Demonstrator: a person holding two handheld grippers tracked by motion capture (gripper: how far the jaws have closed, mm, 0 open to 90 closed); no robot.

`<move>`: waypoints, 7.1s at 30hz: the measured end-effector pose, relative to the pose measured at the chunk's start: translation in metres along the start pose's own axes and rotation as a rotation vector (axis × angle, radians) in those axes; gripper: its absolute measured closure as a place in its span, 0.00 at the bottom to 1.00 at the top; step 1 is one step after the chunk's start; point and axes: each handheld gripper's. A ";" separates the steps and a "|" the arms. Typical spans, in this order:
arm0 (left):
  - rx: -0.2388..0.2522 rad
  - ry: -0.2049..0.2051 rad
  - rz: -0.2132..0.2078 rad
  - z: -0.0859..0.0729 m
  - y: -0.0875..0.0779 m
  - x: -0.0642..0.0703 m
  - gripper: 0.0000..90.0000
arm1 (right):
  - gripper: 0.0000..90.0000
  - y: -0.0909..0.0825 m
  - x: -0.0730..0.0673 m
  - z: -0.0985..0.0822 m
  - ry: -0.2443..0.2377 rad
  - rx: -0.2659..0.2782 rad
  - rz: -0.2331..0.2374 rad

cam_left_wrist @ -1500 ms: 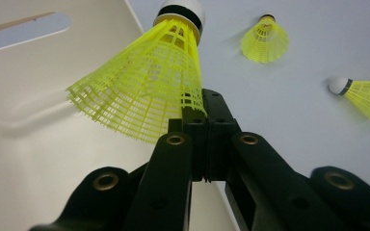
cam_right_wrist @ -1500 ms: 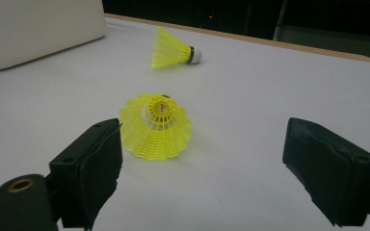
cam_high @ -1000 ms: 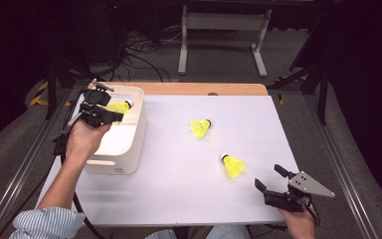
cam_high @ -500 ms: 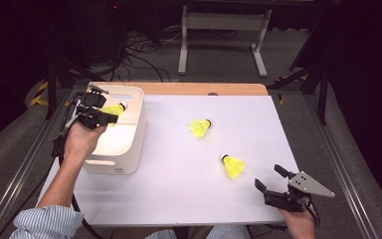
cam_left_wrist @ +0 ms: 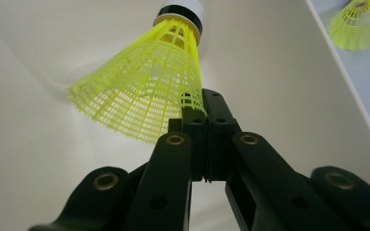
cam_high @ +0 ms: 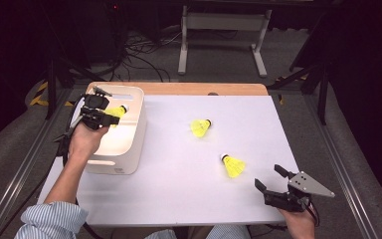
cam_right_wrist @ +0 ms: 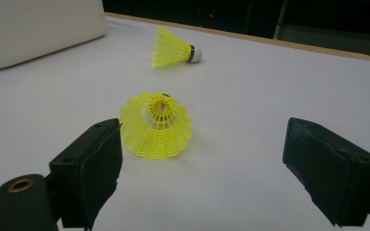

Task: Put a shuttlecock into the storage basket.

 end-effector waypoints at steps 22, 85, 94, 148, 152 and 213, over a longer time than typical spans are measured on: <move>-0.068 -0.013 0.027 -0.004 0.024 -0.008 0.99 | 0.16 0.000 0.000 0.000 0.001 -0.003 0.004; 0.133 0.015 -0.059 0.012 -0.013 0.020 0.48 | 0.16 0.000 0.000 0.000 0.002 -0.004 0.005; 0.144 0.034 -0.084 0.014 -0.017 0.027 0.45 | 0.16 0.001 0.000 0.000 0.006 -0.007 -0.001; 0.191 0.145 -0.199 0.020 -0.011 0.093 0.40 | 0.16 -0.002 -0.001 0.000 -0.005 -0.006 0.005; 0.196 0.149 -0.205 0.019 -0.009 0.100 0.40 | 0.16 0.000 -0.001 0.000 -0.002 -0.007 0.010; 0.183 0.168 -0.270 -0.011 0.018 0.129 0.40 | 0.24 0.075 -0.009 0.040 0.008 -0.040 0.082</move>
Point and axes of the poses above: each handheld gripper's, and its own axes: y roughly forward along the jaws, z roughly out of its top, x roughly to its right, and after that the axes turned 15 degrees about x, right-handed
